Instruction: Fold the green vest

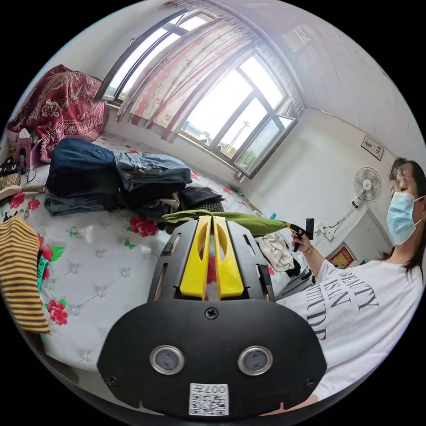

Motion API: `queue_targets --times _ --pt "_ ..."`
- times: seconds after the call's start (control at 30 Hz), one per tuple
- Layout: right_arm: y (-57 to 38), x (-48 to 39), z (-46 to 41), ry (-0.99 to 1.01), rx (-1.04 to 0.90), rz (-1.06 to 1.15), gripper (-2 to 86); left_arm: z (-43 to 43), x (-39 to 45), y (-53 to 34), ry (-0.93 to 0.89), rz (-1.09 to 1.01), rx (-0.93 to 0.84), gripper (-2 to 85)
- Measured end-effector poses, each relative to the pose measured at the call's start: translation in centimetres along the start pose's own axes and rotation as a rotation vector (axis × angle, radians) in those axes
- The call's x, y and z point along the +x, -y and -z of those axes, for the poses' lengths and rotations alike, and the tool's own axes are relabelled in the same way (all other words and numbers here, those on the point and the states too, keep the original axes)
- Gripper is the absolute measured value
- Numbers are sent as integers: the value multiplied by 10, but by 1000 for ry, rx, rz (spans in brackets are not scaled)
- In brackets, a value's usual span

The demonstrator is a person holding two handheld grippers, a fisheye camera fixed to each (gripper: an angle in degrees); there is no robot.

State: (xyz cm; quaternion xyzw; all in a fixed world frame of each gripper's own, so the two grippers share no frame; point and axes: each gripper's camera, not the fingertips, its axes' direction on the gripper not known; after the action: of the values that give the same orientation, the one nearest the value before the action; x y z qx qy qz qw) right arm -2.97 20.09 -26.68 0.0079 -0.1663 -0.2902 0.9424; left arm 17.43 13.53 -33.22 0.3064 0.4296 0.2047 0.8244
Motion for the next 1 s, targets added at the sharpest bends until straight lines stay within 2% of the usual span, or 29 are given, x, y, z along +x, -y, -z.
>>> queue_targets --times 0.17,0.23,0.4,0.5,0.67,0.9,1.0 --pt "-89 35 -55 16 -156 -227 -3 -31 -38 -104 38 156 -175 -10" --pt "-118 44 -70 35 -197 -311 -3 -43 -59 -153 46 288 -266 -10" --pt "-158 47 -81 101 -233 -450 -3 -35 -72 -191 -1 432 -289 -10" --pt "-152 48 -74 150 -213 -478 -3 -24 -74 -178 -24 433 -249 -10" --pt "-86 63 -72 190 -135 -435 -2 -38 -92 -130 -57 407 -199 -10" --pt "44 122 -147 176 -157 -471 -1 -148 -189 -11 69 593 -183 -6" --pt "84 157 -195 108 -121 -578 1 -208 -232 20 87 699 -187 6"
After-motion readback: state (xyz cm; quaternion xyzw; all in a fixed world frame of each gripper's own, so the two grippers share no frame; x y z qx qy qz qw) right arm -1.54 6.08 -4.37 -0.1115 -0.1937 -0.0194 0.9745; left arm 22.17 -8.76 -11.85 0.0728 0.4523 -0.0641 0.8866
